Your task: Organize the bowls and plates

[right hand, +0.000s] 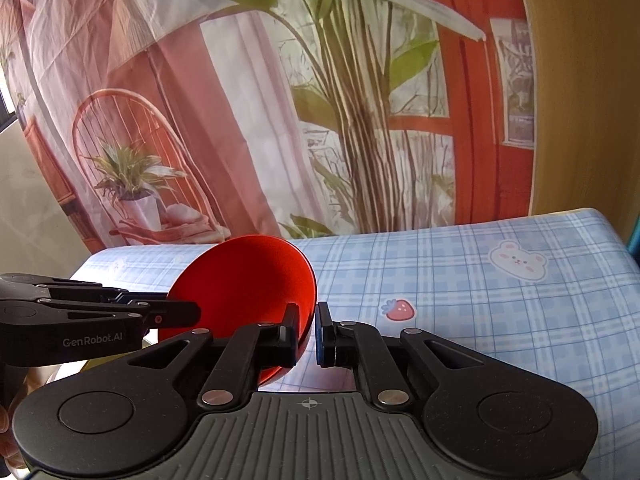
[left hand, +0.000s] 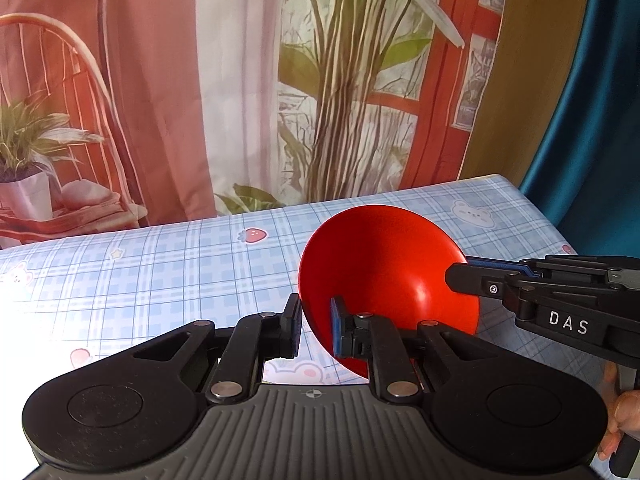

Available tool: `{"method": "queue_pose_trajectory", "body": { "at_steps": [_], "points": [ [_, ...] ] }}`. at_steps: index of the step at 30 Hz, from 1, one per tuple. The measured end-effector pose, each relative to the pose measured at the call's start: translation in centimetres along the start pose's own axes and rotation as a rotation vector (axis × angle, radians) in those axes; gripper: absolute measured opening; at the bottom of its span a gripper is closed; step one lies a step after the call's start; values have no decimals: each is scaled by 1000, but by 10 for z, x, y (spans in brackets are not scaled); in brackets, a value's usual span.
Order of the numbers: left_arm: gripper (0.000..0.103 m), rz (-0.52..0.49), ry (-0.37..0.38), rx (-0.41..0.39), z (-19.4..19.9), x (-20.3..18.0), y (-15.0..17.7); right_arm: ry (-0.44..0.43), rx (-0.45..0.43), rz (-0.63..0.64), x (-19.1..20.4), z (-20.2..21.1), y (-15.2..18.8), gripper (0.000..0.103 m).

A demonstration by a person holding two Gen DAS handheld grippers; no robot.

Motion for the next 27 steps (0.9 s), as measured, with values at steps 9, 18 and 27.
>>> {"method": "queue_pose_trajectory", "body": {
  "at_steps": [9,18,27],
  "points": [
    [16,-13,1,-48,23,-15,-13,0,-39,15,7,20,-16,8],
    [16,-6,4,-72,53,-22,-12,-3,-60,37,18,48,-24,8],
    [16,-10,15,-76,83,-31,2,3,-63,43,24,79,-20,8]
  ]
}}
Point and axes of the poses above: each gripper's, at about its wrist camera, not at the fingertips, and z roughly against the way its jaws point, x to its left, y to its underside, the point moved 3 cm from there along -z, roughly the way its jaws point, and after that the axes turned 14 degrees about -x, right-handed, at the moved point
